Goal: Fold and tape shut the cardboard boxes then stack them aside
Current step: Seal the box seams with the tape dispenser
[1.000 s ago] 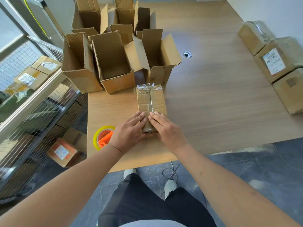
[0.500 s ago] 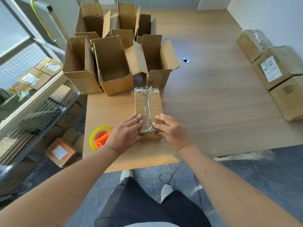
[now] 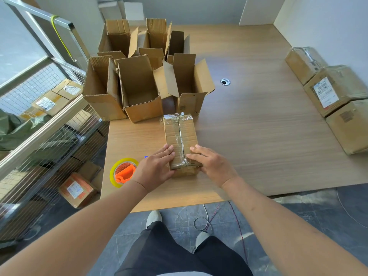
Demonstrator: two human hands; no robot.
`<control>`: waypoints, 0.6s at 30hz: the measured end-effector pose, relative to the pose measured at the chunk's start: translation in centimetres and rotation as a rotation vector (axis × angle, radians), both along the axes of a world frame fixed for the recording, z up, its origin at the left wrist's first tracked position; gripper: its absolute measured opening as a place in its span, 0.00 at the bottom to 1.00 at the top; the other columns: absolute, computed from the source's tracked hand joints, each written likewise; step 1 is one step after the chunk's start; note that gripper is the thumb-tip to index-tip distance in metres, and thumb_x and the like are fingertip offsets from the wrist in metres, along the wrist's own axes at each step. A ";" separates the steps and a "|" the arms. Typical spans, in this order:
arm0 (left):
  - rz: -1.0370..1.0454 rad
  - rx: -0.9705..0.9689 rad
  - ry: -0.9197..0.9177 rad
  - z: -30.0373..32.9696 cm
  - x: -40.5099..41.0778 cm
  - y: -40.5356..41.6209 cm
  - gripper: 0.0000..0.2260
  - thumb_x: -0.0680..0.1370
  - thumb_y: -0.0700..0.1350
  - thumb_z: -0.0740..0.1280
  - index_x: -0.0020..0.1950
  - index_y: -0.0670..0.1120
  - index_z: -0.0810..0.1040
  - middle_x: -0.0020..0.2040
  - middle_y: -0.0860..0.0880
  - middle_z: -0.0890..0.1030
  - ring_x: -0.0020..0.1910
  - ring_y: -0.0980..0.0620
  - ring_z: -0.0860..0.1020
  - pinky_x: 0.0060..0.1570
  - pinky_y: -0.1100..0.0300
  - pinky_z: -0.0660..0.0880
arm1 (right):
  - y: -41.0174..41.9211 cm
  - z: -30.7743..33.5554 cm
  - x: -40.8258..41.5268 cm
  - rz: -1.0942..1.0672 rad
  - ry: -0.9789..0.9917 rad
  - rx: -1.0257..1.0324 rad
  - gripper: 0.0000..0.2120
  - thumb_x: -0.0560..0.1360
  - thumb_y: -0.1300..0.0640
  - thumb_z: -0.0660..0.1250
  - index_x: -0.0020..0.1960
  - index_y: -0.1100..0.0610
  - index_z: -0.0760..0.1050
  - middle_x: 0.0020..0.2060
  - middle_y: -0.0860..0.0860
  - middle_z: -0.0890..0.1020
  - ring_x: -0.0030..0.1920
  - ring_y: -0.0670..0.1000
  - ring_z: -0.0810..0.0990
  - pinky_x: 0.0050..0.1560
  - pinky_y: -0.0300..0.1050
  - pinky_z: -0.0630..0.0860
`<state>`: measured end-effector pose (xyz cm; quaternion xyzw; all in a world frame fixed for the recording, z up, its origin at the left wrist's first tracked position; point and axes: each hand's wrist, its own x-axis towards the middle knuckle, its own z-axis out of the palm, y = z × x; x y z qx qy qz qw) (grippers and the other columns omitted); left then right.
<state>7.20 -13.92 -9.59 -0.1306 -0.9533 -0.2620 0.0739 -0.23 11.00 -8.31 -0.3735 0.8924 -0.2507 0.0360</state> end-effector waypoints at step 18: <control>-0.016 -0.019 -0.001 1.5 -0.3 3.7 0.23 0.64 0.61 0.74 0.52 0.48 0.89 0.54 0.51 0.87 0.49 0.48 0.83 0.43 0.54 0.83 | 2.0 1.5 3.2 -0.650 -0.261 0.076 0.26 0.75 0.69 0.65 0.70 0.53 0.78 0.52 0.60 0.86 0.53 0.64 0.83 0.51 0.53 0.79</control>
